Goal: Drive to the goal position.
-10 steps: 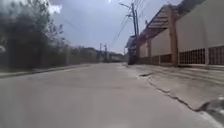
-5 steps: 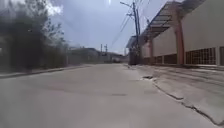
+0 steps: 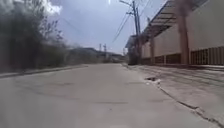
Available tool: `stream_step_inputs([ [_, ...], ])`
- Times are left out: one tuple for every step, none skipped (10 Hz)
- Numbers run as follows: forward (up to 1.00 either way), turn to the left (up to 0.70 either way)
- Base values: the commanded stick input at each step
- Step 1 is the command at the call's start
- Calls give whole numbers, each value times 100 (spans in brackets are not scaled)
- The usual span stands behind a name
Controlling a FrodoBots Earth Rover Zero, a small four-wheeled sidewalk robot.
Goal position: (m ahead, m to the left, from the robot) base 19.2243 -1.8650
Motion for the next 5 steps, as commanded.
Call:
stream_step_inputs([
  [70, 0],
  [70, 0],
  [70, 0],
  [70, 0],
  [70, 0],
])
